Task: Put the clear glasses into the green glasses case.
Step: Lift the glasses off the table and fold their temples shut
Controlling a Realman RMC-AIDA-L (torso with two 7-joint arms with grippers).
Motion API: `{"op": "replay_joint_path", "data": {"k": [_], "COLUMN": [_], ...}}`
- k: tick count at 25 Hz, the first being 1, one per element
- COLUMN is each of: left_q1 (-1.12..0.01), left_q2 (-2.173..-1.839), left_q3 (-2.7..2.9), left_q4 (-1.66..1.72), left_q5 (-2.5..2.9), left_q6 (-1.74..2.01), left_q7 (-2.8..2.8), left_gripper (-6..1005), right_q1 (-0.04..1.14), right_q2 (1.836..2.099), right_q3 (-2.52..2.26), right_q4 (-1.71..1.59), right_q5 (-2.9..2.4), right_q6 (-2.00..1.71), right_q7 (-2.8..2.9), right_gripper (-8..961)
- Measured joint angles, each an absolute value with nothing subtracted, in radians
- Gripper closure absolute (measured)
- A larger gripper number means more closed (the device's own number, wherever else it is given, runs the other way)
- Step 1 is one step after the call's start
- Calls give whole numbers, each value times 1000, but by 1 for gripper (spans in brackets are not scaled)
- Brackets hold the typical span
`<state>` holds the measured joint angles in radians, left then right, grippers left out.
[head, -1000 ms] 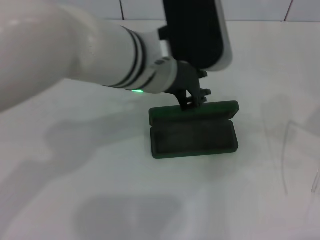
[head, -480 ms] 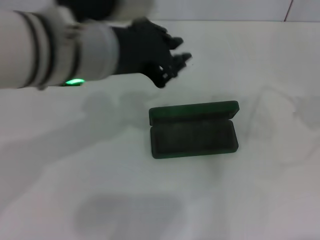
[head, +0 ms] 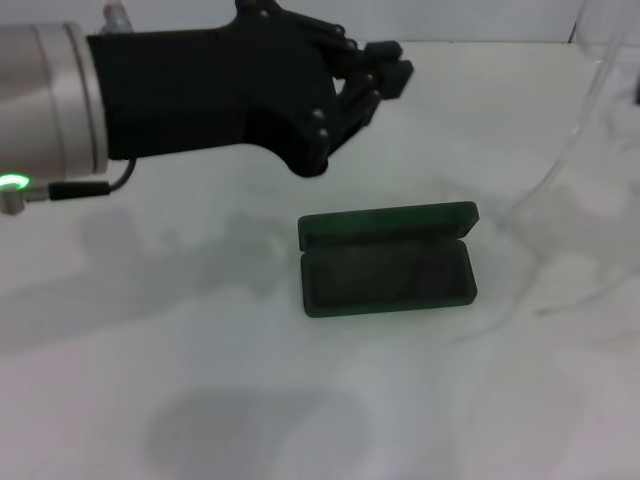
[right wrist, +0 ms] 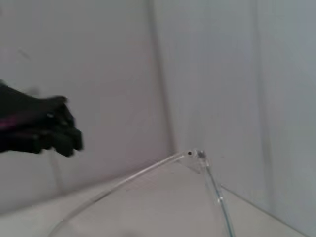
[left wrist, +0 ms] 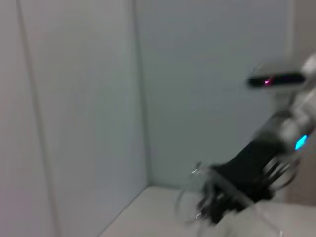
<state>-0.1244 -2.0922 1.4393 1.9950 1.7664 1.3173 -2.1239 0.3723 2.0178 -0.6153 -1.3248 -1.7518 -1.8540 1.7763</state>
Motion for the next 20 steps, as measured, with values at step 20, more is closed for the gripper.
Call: {"op": "replay_joint_path", "data": {"k": [20], "left_q1": [-148], "left_q2": [-2095], "left_q3": [1395], "left_q4": [1855], "left_q5": [1451], "left_q6": [1420], "left_q7": [-2071], "left_gripper": [957], "right_q1": [515], "right_q2": [2022], "right_q3": [-851], "right_q4": [-861], "right_q5": [-1645], "right_q6": [-1826], "right_q7": [1507], "right_gripper": [854]}}
